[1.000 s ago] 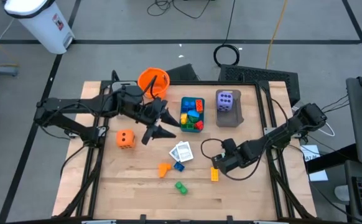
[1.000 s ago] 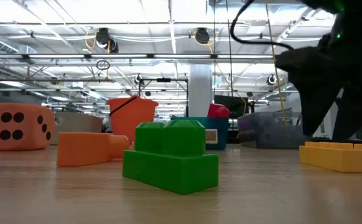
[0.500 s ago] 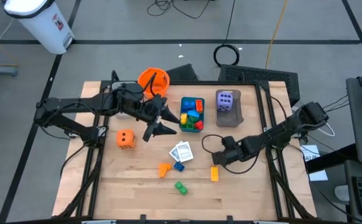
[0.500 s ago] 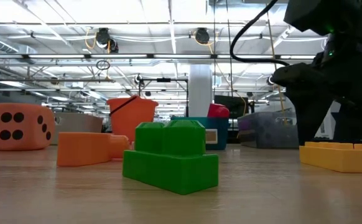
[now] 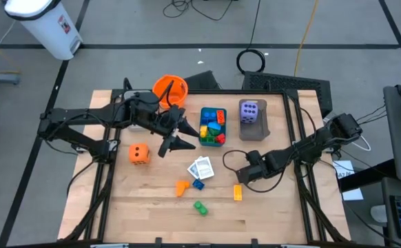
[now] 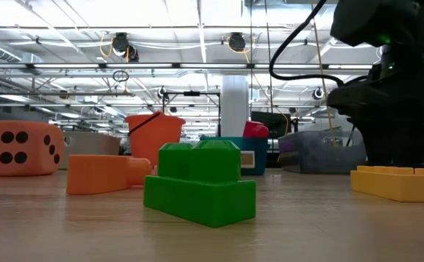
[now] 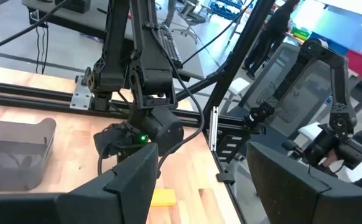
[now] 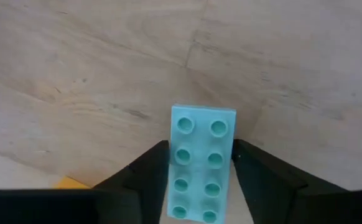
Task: Pick & Place Toys
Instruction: Put the light blue game piece into the blue bin
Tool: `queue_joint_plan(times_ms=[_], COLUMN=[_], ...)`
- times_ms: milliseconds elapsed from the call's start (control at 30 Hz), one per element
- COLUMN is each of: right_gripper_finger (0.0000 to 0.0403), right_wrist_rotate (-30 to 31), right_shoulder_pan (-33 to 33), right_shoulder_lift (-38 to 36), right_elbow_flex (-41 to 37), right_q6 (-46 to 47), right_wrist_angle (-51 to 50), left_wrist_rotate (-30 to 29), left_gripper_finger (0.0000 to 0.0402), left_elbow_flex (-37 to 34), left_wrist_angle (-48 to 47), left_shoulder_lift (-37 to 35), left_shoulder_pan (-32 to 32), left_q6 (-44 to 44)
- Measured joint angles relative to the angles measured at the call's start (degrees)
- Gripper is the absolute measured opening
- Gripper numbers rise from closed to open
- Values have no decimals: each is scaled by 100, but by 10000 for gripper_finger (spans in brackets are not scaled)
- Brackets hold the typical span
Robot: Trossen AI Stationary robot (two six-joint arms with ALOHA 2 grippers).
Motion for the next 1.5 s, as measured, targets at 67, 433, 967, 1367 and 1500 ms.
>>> queue_joint_plan(times_ms=[67,433,967,1367,1500], right_gripper_finger=[162,133,133,133,133], right_wrist_rotate=[-8,136,2238,1632,1332], right_shoulder_pan=[-25,-396,-1258,-1996,-2117], right_shoulder_lift=[1,-518,-2593,-2155,-1986], right_elbow_flex=[0,-33,-17,-11,-9], right_q6=[-50,-283,-1616,-3341,-3557], right_wrist_angle=[-73,-262,2121,5957,6695], left_wrist_rotate=[0,-4,-12,-617,-690], left_gripper_finger=[253,253,253,253,253], left_elbow_flex=[0,-2,-1,-7,-4], left_wrist_angle=[-2,-4,-7,-183,25], left_shoulder_lift=[0,0,0,355,658], left_shoulder_pan=[0,20,288,502,507], left_q6=[1,10,6,81,464])
